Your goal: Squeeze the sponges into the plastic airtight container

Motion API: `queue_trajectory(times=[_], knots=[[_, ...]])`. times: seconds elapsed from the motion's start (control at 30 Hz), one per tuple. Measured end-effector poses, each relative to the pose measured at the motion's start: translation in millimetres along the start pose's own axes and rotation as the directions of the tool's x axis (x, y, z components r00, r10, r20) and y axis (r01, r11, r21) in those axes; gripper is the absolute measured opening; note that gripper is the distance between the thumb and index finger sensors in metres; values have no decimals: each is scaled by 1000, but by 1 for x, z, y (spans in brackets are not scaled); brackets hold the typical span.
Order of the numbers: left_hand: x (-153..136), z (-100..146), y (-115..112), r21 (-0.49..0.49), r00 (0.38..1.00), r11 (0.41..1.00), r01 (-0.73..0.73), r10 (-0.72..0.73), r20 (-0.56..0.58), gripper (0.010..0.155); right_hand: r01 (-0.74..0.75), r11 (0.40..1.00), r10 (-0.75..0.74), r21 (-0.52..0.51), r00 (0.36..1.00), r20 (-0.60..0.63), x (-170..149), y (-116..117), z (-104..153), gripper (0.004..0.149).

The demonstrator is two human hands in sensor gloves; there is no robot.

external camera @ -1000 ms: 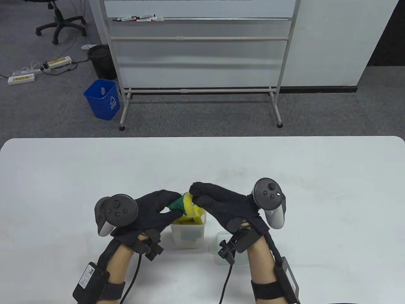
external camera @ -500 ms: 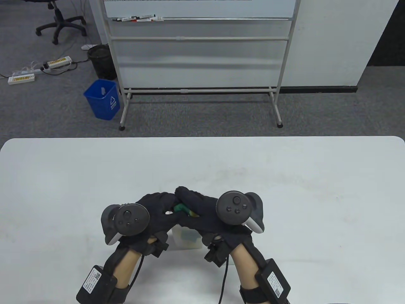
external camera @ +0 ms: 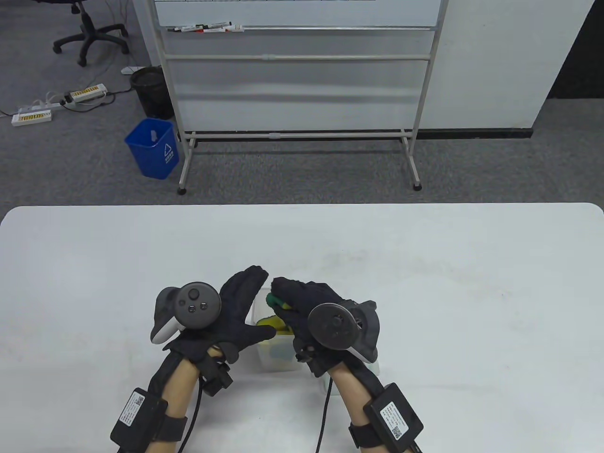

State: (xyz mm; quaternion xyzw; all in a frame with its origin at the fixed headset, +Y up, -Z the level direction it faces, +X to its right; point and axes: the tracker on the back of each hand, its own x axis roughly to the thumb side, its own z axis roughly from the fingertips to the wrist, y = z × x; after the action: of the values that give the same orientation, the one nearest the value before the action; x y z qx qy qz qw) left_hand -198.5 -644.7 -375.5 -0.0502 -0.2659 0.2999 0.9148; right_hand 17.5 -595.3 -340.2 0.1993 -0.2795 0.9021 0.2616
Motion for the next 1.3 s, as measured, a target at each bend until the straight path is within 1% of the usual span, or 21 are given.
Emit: queue_trajectory(times=[0.1, 0.13, 0.23, 0.3, 0.33, 0.37, 0.4, 0.47, 0.5, 0.53, 0.6, 0.7, 0.73, 0.77, 0.87, 0.93, 1.0, 1.1, 1.17, 1.23, 1.3], knots=[[-7, -2, -5, -25, 999, 999, -36, 36, -4, 108, -75, 995, 73, 60, 997, 27, 8, 7, -10, 56], [-8, -3, -6, -29, 999, 999, -39, 39, -1, 108, -113, 988, 110, 103, 993, 32, 11, 10, -14, 56], [-9, -4, -8, -21, 1000, 999, -30, 30, -3, 110, -221, 962, 207, 162, 974, 97, 18, 16, -21, 56], [-11, -5, -10, -30, 998, 998, -57, 57, -1, 110, -287, 943, 258, 171, 951, 173, 25, 23, -24, 56], [-13, -5, -11, -37, 998, 997, -69, 69, -6, 110, -331, 932, 294, 149, 929, 225, 28, 27, -25, 56], [-14, -5, -12, -44, 997, 996, -72, 72, -7, 110, -357, 921, 314, 156, 918, 243, 30, 28, -25, 56], [-17, -6, -13, -66, 996, 994, -90, 90, -12, 111, -414, 899, 362, 139, 885, 292, 33, 31, -25, 57], [-20, -6, -15, -61, 989, 987, -151, 151, -11, 113, -463, 878, 405, 123, 854, 326, 37, 34, -24, 58], [-21, -7, -15, -66, 988, 986, -155, 155, -8, 112, -498, 857, 435, 129, 835, 337, 38, 37, -23, 59], [-21, -7, -15, -74, 990, 987, -144, 144, -11, 113, -532, 841, 469, 101, 808, 356, 39, 40, -23, 60], [-21, -7, -15, -60, 989, 987, -147, 146, -10, 114, -565, 817, 494, 117, 789, 365, 37, 45, -23, 61], [-21, -7, -15, -60, 990, 988, -143, 143, -9, 115, -588, 798, 507, 131, 773, 381, 34, 53, -23, 60], [-21, -7, -15, -57, 990, 988, -143, 143, -9, 115, -578, 804, 494, 143, 781, 382, 34, 55, -22, 59], [-22, -7, -15, -55, 989, 988, -147, 146, -10, 115, -594, 795, 507, 127, 764, 399, 36, 55, -23, 59], [-21, -7, -15, -57, 989, 988, -147, 146, -10, 114, -605, 785, 509, 131, 752, 419, 36, 57, -23, 57], [-21, -7, -16, -58, 989, 987, -148, 148, -12, 114, -609, 776, 503, 167, 756, 418, 36, 60, -23, 55], [-21, -7, -15, -54, 989, 988, -146, 145, -17, 114, -608, 777, 500, 163, 754, 426, 36, 61, -24, 55], [-21, -7, -15, -52, 990, 988, -143, 142, -21, 113, -580, 791, 468, 195, 779, 418, 35, 64, -24, 54], [-20, -7, -15, -53, 989, 988, -145, 144, -22, 113, -596, 780, 474, 192, 761, 442, 36, 66, -24, 54], [-20, -7, -15, -52, 990, 989, -138, 137, -23, 113, -590, 784, 463, 196, 764, 450, 36, 65, -23, 53], [-20, -7, -15, -49, 991, 990, -132, 131, -27, 113, -570, 787, 436, 236, 785, 440, 35, 65, -22, 53]])
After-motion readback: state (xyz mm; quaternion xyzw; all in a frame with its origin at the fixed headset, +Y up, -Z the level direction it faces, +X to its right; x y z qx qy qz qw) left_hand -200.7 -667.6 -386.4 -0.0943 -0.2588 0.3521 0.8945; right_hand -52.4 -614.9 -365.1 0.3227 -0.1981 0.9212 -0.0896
